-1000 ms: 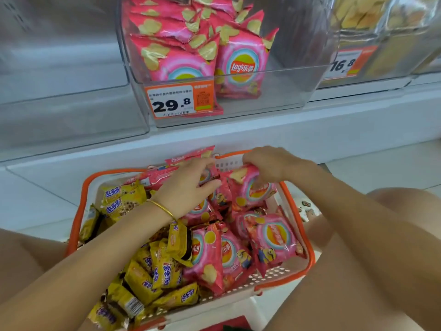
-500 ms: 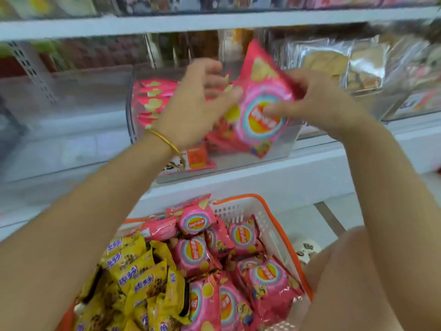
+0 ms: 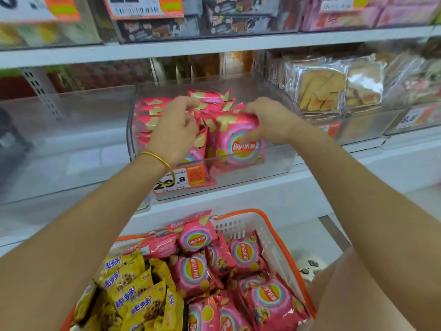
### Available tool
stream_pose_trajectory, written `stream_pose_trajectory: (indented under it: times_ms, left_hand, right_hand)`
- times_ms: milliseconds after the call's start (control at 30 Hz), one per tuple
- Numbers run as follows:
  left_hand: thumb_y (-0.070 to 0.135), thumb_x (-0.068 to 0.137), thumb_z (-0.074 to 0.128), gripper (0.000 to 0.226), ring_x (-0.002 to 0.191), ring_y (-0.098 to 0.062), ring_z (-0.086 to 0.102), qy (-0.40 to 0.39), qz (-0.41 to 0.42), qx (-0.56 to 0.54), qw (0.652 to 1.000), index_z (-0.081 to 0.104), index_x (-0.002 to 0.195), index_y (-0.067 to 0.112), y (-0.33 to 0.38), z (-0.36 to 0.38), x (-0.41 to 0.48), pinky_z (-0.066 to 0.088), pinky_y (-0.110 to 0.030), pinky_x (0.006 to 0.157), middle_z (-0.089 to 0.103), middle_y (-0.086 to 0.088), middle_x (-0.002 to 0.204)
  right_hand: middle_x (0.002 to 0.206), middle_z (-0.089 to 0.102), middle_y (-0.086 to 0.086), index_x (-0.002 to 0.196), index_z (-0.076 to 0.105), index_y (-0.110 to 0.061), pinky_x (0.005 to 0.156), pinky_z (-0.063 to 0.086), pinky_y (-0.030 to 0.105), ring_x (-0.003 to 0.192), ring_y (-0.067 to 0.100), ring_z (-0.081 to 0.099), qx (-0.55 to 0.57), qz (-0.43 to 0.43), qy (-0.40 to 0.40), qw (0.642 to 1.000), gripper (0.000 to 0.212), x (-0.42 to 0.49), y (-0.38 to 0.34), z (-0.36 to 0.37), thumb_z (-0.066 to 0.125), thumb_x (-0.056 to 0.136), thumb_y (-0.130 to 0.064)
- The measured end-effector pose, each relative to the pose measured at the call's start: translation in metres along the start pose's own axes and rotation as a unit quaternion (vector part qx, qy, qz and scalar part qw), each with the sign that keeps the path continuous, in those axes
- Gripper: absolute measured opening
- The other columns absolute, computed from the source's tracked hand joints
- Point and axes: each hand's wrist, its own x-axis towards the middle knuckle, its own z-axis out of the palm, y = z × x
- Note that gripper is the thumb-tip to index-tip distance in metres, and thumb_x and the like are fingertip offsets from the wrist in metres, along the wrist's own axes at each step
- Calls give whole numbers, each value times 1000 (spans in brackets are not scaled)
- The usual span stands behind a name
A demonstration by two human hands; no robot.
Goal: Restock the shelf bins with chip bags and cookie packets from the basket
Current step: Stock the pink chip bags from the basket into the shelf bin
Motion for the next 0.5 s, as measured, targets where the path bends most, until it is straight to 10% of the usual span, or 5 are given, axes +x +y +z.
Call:
stream_pose_trajectory:
  times_ms: [233, 500]
  left_hand:
    - [19, 98, 43, 44, 138, -23, 29, -77, 150, 164, 972, 40, 141, 10, 6, 15, 13, 18, -30, 113, 36, -11, 148]
    - [42, 98, 29, 44, 117, -27, 47, -189, 130, 369, 901, 55, 122, 15, -3, 28, 22, 35, -43, 101, 56, -7, 125]
  right_hand:
    - [119, 57, 11, 126, 57, -11, 95, 38, 34, 113, 25, 47, -24, -44, -77, 996, 55, 0, -4, 15, 71, 80, -37]
    - [95, 48, 6, 109, 62, -8, 81, 33, 22, 100, 22, 52, 62, 75, 31, 995, 32, -13, 9, 20, 62, 89, -33]
